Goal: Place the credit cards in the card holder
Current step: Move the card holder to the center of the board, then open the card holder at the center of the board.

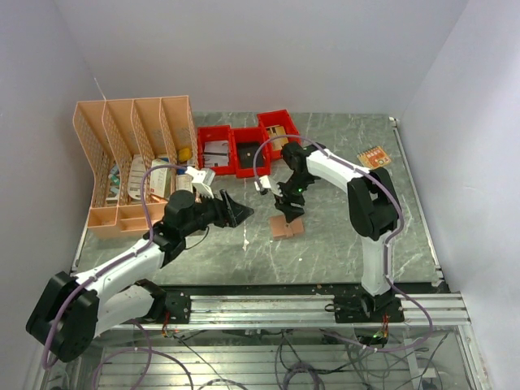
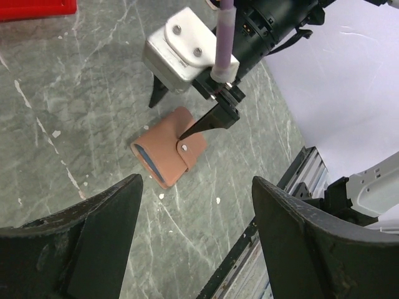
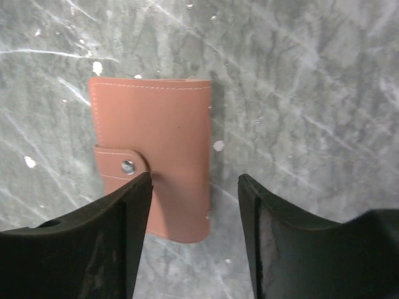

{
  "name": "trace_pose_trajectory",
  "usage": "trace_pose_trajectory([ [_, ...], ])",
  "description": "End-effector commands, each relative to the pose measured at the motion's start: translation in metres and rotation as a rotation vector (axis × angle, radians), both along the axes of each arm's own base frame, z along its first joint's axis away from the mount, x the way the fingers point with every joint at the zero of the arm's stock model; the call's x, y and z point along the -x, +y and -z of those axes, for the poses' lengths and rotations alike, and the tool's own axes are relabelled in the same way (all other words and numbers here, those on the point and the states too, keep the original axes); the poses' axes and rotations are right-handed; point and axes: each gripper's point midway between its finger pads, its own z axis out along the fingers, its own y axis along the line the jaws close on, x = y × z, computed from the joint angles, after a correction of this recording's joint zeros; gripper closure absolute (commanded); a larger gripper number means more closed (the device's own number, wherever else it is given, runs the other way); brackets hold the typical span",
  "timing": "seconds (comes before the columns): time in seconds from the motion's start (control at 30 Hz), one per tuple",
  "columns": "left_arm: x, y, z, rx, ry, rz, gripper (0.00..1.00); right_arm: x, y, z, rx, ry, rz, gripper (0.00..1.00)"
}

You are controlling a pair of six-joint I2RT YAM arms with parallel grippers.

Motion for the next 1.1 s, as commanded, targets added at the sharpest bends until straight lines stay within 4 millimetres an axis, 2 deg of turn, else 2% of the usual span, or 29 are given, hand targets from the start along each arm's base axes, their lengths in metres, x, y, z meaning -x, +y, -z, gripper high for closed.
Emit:
trace_pose_trajectory([
  [0.0,-0.002,-0.007,-0.011,0.030,-0.048,-0.007,0.19,-0.024,0.013,-0.025,-0.074,-0.113,0.023,0.37],
  [0.07,-0.001,-0.010,-0.008,0.027,-0.039,0.000,0.19,-0.024,0.020,-0.053,-0.144,-0.166,0.001,0.28],
  [0.17,-0.001,-0.019,-0.004,0.015,-0.025,0.020,0.20,-0.009,0.029,-0.079,-0.276,-0.222,-0.111,0.16],
  [0.27,0.000,-0.031,0.004,-0.003,-0.005,0.045,0.24,0.020,0.024,-0.080,-0.370,-0.294,-0.323,0.07],
  [0.33,0.000,-0.039,0.012,-0.016,0.017,0.061,0.30,0.031,0.018,-0.073,-0.380,-0.315,-0.376,0.06],
  [0.4,0.001,-0.048,0.019,-0.026,0.035,0.082,0.40,0.035,0.014,-0.065,-0.360,-0.292,-0.361,0.12],
  [0.47,0.001,-0.058,0.025,-0.027,0.046,0.100,0.49,0.040,0.008,-0.054,-0.326,-0.244,-0.356,0.24],
  [0.63,-0.010,-0.082,0.046,-0.063,0.089,0.119,0.70,0.038,0.004,-0.034,-0.268,-0.184,-0.325,0.43],
  [0.77,-0.019,-0.096,0.066,-0.085,0.126,0.125,0.79,0.032,0.002,-0.015,-0.224,-0.137,-0.285,0.56],
  [1.07,-0.025,-0.112,0.116,-0.125,0.212,0.148,0.86,0.036,-0.004,0.005,-0.183,-0.113,-0.254,0.63],
])
